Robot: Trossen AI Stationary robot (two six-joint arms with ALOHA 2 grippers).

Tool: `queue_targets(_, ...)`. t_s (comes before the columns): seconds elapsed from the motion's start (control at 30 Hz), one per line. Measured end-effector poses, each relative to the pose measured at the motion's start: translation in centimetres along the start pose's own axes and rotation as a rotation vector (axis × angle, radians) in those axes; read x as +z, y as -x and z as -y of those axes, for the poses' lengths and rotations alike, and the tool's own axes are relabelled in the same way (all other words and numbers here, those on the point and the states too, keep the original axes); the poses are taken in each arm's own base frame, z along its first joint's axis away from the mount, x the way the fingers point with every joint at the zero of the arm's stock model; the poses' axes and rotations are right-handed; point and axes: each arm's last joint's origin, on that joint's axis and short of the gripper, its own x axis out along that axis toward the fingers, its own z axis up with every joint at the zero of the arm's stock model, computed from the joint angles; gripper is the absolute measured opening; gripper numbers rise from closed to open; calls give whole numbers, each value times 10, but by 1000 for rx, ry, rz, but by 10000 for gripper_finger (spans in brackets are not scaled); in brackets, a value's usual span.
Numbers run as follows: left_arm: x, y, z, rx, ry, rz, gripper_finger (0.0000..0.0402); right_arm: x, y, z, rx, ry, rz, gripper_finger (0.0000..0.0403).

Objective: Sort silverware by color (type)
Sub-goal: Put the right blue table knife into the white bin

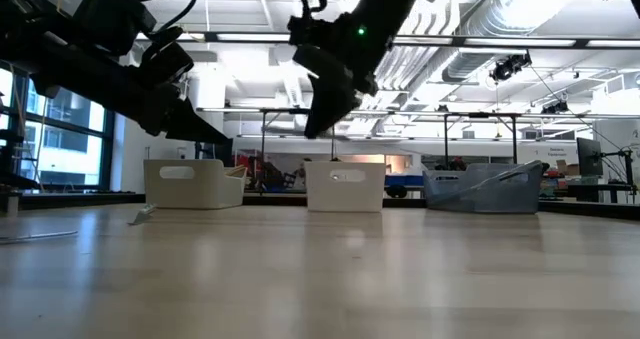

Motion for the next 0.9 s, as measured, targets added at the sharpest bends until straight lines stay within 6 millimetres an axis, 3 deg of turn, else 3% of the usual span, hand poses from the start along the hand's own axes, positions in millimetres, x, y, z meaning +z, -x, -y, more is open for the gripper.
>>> queue_targets(0.17,1,0,0,1,2,6,0,24,8,58,-109,-157,128,5)
queue_targets(0.37,2,0,0,2,7,20,0,46,-8,137,-221,-323,309,5)
queue_targets(0.53,2,0,0,2,7,21,0,49,-18,190,-291,-428,399,6)
queue_targets(0.67,3,0,0,2,-5,27,0,44,-40,209,-268,-476,413,6)
queue_targets(0.8,3,0,0,4,-6,29,0,29,-77,210,-246,-496,338,6)
queue_targets(0.9,3,0,0,4,-7,30,0,21,-93,212,-247,-515,300,6)
